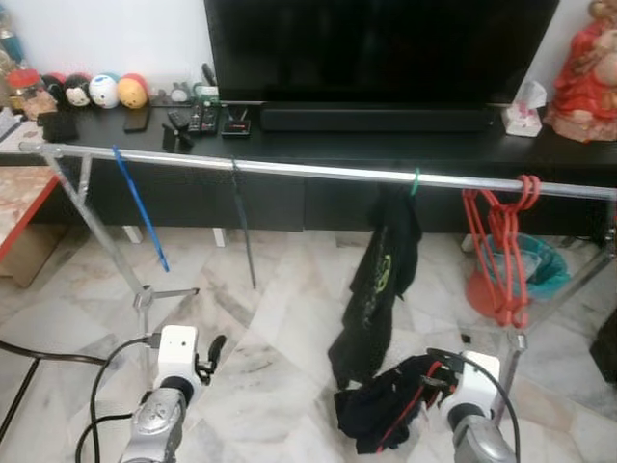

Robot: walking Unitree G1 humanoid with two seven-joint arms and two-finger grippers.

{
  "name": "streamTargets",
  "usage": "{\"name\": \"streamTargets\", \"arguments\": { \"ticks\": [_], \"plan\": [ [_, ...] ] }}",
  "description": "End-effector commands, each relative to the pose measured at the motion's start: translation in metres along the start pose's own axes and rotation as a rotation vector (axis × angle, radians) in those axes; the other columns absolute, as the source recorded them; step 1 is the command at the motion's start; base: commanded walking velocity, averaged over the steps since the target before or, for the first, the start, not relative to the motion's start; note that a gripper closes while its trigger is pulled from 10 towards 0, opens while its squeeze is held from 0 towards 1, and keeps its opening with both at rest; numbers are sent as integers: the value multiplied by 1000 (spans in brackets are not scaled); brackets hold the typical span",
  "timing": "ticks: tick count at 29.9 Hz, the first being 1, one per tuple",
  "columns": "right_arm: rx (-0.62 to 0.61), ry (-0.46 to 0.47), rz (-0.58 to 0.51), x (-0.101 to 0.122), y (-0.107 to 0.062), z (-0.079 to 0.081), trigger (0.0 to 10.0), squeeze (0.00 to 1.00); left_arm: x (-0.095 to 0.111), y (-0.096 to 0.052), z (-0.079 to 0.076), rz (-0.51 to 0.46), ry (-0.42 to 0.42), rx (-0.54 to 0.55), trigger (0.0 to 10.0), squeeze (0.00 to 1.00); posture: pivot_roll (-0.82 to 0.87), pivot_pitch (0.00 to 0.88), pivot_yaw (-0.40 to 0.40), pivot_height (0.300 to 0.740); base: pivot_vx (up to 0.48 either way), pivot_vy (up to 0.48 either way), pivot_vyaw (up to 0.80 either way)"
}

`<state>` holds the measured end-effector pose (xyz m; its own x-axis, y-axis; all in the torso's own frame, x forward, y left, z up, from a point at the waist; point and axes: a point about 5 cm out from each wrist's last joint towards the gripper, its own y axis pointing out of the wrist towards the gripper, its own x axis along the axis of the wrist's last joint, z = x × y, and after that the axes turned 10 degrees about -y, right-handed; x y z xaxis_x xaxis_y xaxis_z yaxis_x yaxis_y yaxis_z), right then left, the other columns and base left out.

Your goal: Hang hanger

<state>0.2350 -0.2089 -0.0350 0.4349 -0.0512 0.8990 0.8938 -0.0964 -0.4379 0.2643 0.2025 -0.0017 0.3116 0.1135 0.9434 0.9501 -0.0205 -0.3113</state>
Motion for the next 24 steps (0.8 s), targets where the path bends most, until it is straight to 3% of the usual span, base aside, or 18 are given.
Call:
{"name": "streamTargets", "arguments": {
  "ticks": [1,9,14,24],
  "plan": [
    [-26,4,-29,4,0,-5,10000,0,0,1,-3,-3,1,-14,10000,0,11,0,3,740,0,-480,0],
    [-38,19,-28,4,-1,-8,10000,0,1,2,-5,-1,6,-13,10000,0,14,0,1,740,0,-480,0],
    [-36,33,-24,3,-1,-9,10000,0,4,3,-2,-12,-1,24,10000,0,19,0,-8,740,0,0,0],
    [-29,26,-30,8,1,-15,10000,0,24,1,30,-101,24,281,10000,0,24,0,-24,740,0,0,0]
  ]
}}
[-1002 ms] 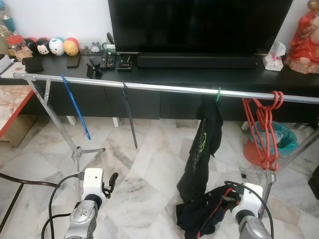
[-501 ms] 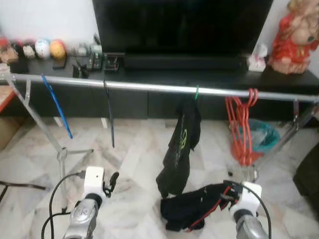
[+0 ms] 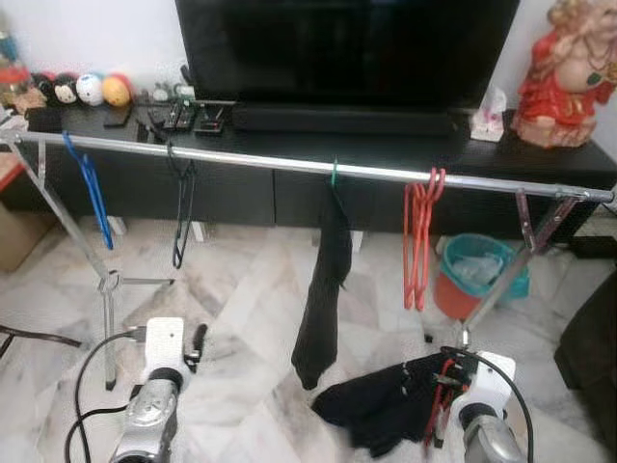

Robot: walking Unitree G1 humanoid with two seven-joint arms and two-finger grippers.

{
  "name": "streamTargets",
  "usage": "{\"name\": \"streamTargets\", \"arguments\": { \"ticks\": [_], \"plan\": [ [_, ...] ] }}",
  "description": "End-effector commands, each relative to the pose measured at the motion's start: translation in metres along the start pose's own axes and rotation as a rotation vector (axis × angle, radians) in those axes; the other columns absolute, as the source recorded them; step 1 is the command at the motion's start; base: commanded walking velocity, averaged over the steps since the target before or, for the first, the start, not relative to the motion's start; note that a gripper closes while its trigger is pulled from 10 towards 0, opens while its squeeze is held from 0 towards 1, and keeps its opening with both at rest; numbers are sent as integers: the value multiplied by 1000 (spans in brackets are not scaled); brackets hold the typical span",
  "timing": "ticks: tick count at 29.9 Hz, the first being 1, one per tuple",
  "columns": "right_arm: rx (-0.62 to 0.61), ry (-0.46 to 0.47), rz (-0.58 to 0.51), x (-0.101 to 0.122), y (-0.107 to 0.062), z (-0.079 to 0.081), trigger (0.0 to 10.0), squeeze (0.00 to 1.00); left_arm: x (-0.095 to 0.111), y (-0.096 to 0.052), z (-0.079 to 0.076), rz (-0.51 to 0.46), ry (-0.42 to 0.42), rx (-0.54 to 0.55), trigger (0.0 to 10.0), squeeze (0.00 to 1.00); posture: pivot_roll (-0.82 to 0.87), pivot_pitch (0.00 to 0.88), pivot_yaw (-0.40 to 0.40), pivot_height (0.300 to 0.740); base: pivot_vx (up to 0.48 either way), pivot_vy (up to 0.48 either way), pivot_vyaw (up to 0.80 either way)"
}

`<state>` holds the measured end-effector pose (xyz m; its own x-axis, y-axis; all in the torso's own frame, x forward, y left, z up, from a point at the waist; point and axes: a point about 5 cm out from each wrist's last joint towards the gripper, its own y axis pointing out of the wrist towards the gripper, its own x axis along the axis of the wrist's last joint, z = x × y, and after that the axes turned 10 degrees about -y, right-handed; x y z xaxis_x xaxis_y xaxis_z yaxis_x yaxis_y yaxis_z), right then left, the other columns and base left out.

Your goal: Hang hanger

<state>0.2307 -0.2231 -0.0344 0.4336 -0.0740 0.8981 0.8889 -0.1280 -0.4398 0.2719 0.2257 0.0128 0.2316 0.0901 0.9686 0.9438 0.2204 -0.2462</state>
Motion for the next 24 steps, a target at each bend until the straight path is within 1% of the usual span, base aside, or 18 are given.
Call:
{"name": "streamTargets", "arguments": {
  "ticks": [1,3,4,6,7,8,10,11,12,15,16,17,18,20,22,24],
  "plan": [
    [5,3,-34,10,4,0,10000,0,8,2,16,-26,10,92,10000,0,24,0,-24,740,0,0,0],
    [6,1,-37,11,5,-1,10000,0,11,2,22,-40,9,134,10000,0,23,0,-26,740,0,0,0],
    [10,-2,-40,13,5,-1,10000,0,14,2,28,-51,5,165,10000,0,24,0,-27,740,0,0,0],
    [14,-3,-43,14,6,0,10000,0,18,4,31,-65,-27,162,10000,0,24,0,-26,740,0,0,0],
    [21,-6,-46,15,7,2,10000,0,25,6,28,-85,-64,113,10000,0,24,0,-26,740,0,0,0],
    [21,-6,-46,15,7,2,10000,0,25,6,28,-85,-64,113,10000,0,24,0,-26,740,0,0,0],
    [31,-7,-48,16,8,4,10000,0,40,10,16,-141,-100,-7,10000,0,26,0,-26,740,0,0,0],
    [31,-7,-48,16,8,4,10000,0,40,10,16,-141,-100,-7,10000,0,26,0,-26,740,0,0,0],
    [36,-9,-48,16,8,6,10000,0,47,12,11,-163,-119,-48,10000,0,24,0,-26,740,0,0,0],
    [36,-9,-34,14,8,9,10000,0,52,14,6,-173,-143,-76,10000,0,18,0,-21,740,0,0,0],
    [37,-12,-5,10,7,11,10000,0,54,15,5,-174,-146,-82,10000,0,14,0,-18,740,0,0,0],
    [37,-12,-5,10,7,11,10000,0,54,15,5,-174,-146,-82,10000,0,14,0,-18,740,0,0,0],
    [48,-38,53,1,6,13,10000,0,56,15,2,-177,-150,-98,10000,0,13,0,-16,740,0,0,0],
    [60,-76,134,-12,2,15,10000,0,58,16,-3,-179,-158,-112,10000,0,10,0,-15,740,0,0,0],
    [57,-99,186,-20,-1,14,10000,0,58,16,-5,-178,-161,-115,10000,0,9,0,-15,740,0,0,0],
    [74,-125,256,-32,-6,16,10000,0,58,16,-9,-180,-168,-128,10000,0,10,0,-11,740,0,0,0]
  ]
}}
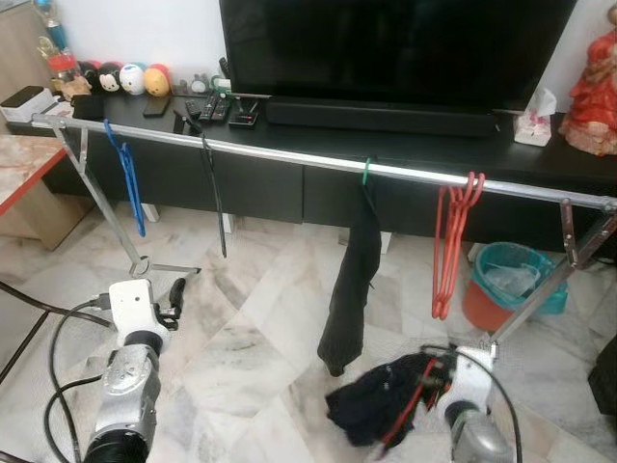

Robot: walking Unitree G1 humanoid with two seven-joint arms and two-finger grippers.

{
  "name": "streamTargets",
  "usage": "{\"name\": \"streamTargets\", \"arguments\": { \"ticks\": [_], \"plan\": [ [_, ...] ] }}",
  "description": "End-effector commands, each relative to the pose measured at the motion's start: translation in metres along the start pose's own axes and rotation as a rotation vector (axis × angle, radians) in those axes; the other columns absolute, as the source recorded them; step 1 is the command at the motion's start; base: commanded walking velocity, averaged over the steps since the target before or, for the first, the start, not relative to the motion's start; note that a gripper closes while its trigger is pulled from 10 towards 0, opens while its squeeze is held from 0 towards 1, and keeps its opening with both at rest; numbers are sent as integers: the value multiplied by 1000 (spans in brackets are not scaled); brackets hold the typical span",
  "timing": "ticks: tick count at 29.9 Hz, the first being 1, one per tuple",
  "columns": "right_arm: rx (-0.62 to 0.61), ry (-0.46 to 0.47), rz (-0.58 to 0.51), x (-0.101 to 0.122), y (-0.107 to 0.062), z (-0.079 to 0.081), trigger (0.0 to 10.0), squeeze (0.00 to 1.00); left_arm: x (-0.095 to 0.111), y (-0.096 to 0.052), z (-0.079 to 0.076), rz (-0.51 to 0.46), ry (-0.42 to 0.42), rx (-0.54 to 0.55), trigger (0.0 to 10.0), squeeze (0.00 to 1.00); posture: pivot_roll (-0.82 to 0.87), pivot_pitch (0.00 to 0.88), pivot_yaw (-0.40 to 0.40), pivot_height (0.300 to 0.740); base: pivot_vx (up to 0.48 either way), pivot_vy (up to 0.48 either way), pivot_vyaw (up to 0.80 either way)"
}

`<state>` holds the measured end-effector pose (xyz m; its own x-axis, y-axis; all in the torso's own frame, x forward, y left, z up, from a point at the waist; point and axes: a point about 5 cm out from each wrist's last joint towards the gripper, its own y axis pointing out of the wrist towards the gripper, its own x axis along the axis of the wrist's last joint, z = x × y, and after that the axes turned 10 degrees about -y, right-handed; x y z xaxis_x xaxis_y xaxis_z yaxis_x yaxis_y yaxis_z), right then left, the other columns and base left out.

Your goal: Hang hanger

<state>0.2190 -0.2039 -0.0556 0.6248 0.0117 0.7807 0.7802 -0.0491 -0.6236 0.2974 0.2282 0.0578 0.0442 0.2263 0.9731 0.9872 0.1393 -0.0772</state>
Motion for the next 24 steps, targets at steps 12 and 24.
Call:
{"name": "streamTargets", "arguments": {
  "ticks": [12,24],
  "plan": [
    [7,-54,256,-58,-23,-10,10000,0,33,11,-11,-109,-13,-56,10000,0,23,0,-1,740,0,0,0],
    [-38,-22,279,-63,-26,-19,10000,0,36,13,-21,-117,-22,-91,10000,0,26,0,0,740,187,0,0]
  ]
}}
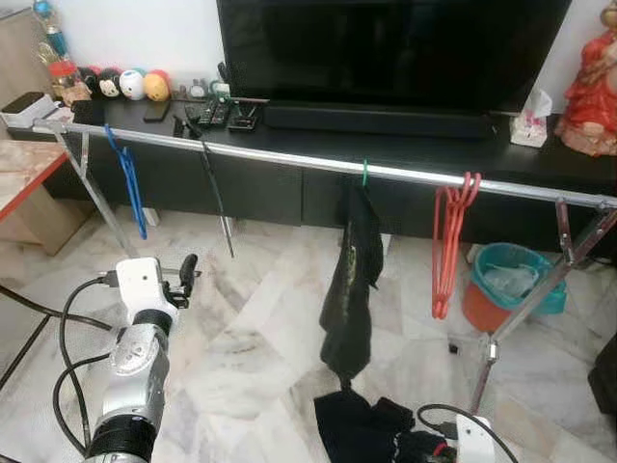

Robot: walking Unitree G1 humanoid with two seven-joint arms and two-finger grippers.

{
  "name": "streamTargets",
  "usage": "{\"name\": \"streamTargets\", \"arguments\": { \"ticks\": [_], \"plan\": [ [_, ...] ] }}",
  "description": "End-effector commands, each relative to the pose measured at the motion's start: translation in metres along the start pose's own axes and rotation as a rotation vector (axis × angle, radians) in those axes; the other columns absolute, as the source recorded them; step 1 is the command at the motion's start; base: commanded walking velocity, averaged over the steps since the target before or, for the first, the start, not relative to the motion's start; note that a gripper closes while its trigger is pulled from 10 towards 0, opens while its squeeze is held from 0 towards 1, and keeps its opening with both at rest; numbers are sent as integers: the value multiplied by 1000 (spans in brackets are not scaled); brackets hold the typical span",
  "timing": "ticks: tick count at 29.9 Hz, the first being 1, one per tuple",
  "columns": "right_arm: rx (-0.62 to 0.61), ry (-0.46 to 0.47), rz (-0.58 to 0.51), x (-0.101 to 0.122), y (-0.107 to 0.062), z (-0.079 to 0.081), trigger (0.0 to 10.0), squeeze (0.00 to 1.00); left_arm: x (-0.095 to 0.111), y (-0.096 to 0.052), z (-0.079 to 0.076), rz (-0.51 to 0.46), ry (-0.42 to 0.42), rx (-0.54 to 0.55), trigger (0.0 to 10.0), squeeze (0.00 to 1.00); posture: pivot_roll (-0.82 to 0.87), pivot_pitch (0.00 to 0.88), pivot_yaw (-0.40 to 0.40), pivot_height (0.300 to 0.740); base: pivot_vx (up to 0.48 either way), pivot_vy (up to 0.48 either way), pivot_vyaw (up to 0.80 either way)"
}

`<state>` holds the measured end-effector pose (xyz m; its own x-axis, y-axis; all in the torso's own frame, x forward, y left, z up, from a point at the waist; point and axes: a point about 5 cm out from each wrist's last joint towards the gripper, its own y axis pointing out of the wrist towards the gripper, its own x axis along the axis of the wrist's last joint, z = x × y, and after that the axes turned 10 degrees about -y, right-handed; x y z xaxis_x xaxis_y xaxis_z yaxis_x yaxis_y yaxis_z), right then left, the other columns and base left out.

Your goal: Hang hanger

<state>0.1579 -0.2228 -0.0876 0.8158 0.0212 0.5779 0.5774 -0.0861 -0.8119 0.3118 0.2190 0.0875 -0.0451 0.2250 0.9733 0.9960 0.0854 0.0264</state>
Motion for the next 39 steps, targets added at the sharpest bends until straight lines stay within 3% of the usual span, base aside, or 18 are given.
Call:
{"name": "streamTargets", "arguments": {
  "ticks": [1,30,39],
  "plan": [
    [1,6,-3,2,1,6,10000,0,9,4,-4,-29,-15,-17,10000,0,27,0,-1,740,300,0,0],
    [20,-30,7,5,2,8,10000,0,8,4,-7,-14,-25,-31,10000,0,29,0,-2,740,309,0,0],
    [28,-31,10,5,3,9,10000,0,3,4,-6,42,-5,-29,10000,0,30,0,-1,740,223,0,0]
  ]
}}
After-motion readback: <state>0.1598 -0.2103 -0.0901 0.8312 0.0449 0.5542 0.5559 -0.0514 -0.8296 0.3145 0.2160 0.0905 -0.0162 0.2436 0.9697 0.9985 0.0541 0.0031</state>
